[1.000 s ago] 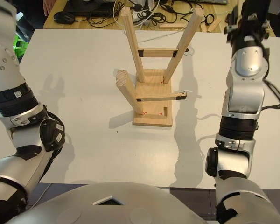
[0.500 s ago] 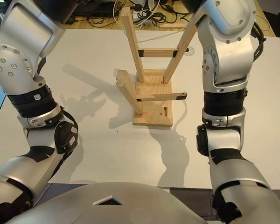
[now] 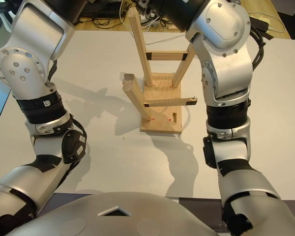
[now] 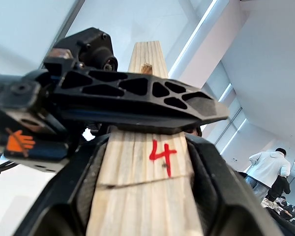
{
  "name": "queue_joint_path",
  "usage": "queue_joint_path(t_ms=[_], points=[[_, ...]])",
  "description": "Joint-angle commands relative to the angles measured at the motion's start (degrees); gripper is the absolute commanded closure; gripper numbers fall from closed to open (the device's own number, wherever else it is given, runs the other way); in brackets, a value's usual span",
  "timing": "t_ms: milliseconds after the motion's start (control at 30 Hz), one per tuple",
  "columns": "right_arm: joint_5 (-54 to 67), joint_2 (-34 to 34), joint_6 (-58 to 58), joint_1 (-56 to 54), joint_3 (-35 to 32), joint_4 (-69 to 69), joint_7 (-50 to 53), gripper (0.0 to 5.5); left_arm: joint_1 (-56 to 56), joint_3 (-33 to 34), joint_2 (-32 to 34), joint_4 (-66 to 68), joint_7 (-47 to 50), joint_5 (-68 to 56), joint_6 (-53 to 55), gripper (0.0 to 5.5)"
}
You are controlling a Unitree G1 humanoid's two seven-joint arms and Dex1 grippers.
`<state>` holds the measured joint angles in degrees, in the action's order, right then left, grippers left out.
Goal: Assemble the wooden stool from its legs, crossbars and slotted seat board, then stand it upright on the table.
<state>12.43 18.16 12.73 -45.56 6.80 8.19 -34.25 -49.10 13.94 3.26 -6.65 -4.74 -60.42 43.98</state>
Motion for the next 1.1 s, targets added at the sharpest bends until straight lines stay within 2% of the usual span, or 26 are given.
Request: queue_joint_path(t_ms=[33, 267, 433, 467, 600, 667, 733, 833, 900, 967, 1100], points=[[-0.84, -0.19, -2.21, -0.74, -0.91, 0.07, 0.67, 3.47, 0.13, 0.85, -0.43, 0.64, 2.19, 1.07, -1.56, 3.62], [-1.35, -0.19, -2.38, -0.2, -1.44, -0.34, 0.87, 3.47, 1.63, 0.37, -2.03, -1.39, 2.89, -1.8, -0.85, 4.42], [-1.58, 1.63, -0.52, 3.38, 0.47, 1.84, -1.45, 3.47, 1.01, 1.37, -1.75, -0.88, 4.95, -0.97, -2.6, 4.44], [-1.25, 2.5, 1.37, 5.18, 0.94, 2.67, -2.19, 3.1, 0.63, 1.55, -1.16, -0.4, 4.86, -0.24, -3.02, 4.44], [-1.54, 8.52, 5.8, 12.93, 2.19, 6.03, -6.14, 2.5, -0.38, 1.92, 1.29, 1.53, 4.34, 2.31, -3.71, 4.49], [-0.66, 12.14, 7.94, 16.54, 0.68, 8.12, -8.23, 2.12, -0.9, 1.42, 3.86, 2.55, 2.51, 4.09, -3.38, 4.49], [4.03, 13.79, 12.56, 15.05, -5.35, 9.32, -8.23, 1.8, -0.91, 0.48, 7.73, 2.57, -1.44, 5.01, -1.66, 4.49], [14.58, 15.62, 22.42, 6.29, -13.22, 8.1, -8.78, 1.34, -0.75, -2.24, 14.87, 3.54, -9.94, 6.43, 2.16, 4.49], [23.18, 16.92, 30.39, -1.12, -16.21, 5.95, -11.05, 0.99, -1.34, -5.3, 19.69, 5.04, -18.16, 7.59, 4.57, 4.49], [30.34, 17.2, 37.0, -7.26, -16.39, 3.85, -14.14, 0.96, -2.27, -8.51, 23.2, 6.35, -26.07, 8.89, 6.06, 4.49], [37.64, 12.42, 43.17, -15.47, -13.34, -2.14, -17.46, 0.96, -2.06, -15.63, 25.91, 2.2, -40.23, 11.09, 4.96, 4.49]])
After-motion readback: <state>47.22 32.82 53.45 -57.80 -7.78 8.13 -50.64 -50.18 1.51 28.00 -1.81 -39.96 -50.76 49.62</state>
